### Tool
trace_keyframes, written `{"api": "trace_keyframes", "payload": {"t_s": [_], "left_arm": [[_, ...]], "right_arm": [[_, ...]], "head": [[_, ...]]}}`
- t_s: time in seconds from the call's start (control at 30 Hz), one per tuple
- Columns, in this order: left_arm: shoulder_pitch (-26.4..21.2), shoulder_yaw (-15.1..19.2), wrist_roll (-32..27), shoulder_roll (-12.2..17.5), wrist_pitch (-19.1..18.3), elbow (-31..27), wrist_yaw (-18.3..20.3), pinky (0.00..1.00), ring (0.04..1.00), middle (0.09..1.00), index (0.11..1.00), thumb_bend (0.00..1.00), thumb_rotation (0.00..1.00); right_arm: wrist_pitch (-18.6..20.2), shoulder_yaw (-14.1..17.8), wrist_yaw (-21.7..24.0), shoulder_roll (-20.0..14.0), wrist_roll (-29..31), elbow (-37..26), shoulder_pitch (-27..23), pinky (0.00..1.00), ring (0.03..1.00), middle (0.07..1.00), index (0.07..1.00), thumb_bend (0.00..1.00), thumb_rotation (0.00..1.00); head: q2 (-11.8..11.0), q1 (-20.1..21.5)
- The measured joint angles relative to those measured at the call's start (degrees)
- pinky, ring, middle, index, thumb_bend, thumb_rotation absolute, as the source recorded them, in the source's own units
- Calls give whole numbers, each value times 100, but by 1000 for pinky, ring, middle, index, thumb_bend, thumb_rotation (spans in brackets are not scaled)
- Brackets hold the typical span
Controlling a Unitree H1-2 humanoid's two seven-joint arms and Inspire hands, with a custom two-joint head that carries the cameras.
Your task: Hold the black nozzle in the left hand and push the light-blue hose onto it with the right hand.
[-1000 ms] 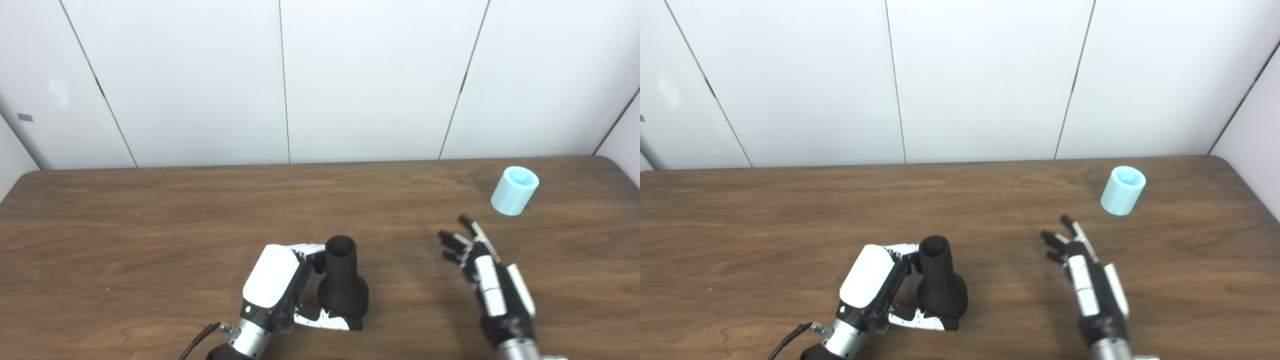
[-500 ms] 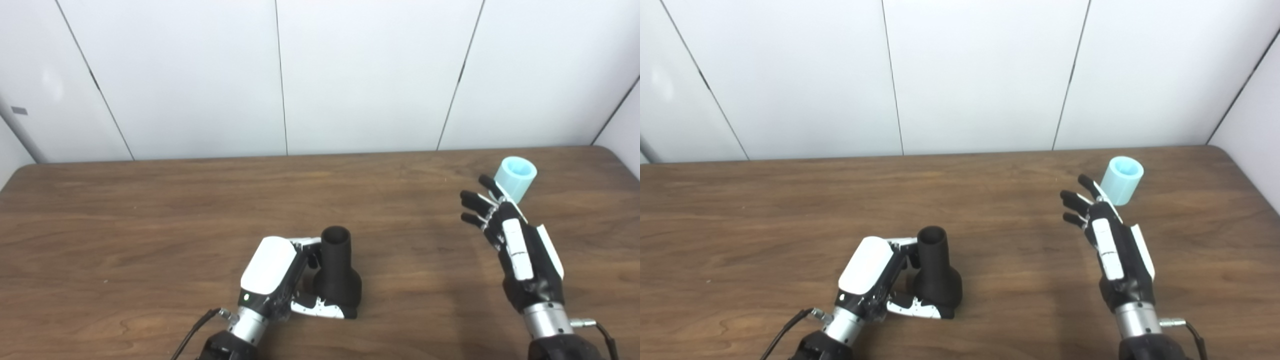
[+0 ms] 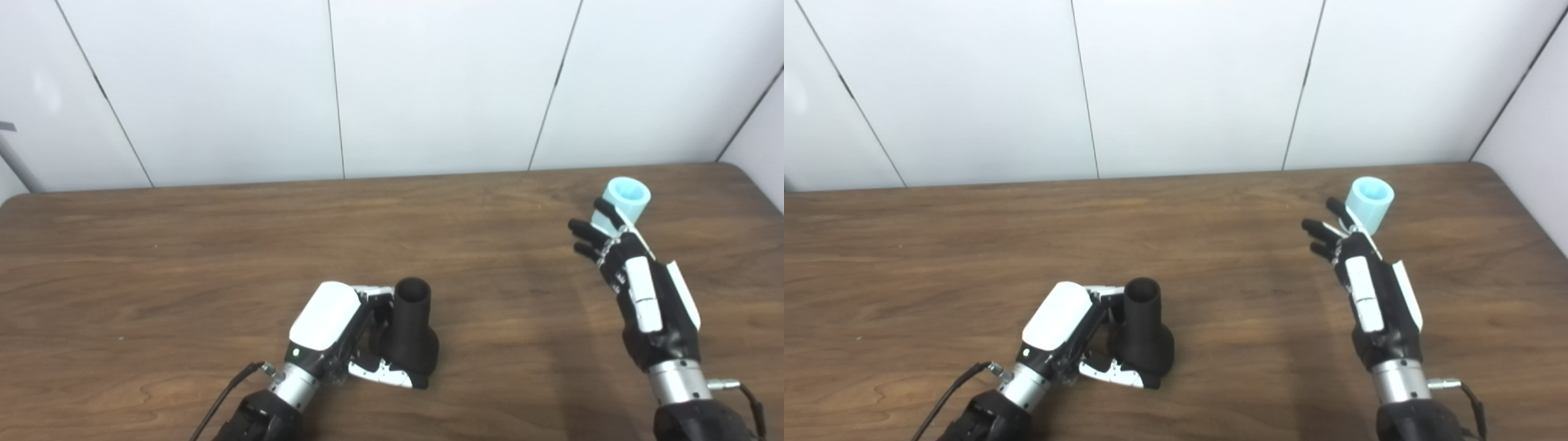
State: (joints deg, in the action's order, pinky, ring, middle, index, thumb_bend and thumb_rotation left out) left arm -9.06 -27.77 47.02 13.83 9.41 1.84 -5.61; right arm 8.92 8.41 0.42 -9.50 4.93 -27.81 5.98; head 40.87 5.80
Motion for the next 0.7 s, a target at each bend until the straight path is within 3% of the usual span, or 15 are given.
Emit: {"api": "trace_keyframes", "payload": {"t_s": [0.17,0.27,0.5,0.7], "left_arm": [[0,-63,20,88,4,-42,-3,381,498,509,480,477,0],[-14,-96,25,143,21,-51,-7,390,490,490,475,479,0],[-33,-146,26,200,46,-41,-55,383,487,498,484,478,0],[-106,-201,26,264,146,38,-106,400,501,499,472,478,0]], "right_arm": [[212,82,21,-195,37,-164,-96,881,862,802,930,582,994],[220,137,111,-378,50,-250,-237,860,858,813,934,600,935],[488,285,251,-1119,-306,-403,-845,761,819,804,849,667,626],[992,69,561,-1615,-1008,-467,-1478,776,844,857,837,719,426]], "head": [[26,35],[35,96],[61,263],[35,571]]}}
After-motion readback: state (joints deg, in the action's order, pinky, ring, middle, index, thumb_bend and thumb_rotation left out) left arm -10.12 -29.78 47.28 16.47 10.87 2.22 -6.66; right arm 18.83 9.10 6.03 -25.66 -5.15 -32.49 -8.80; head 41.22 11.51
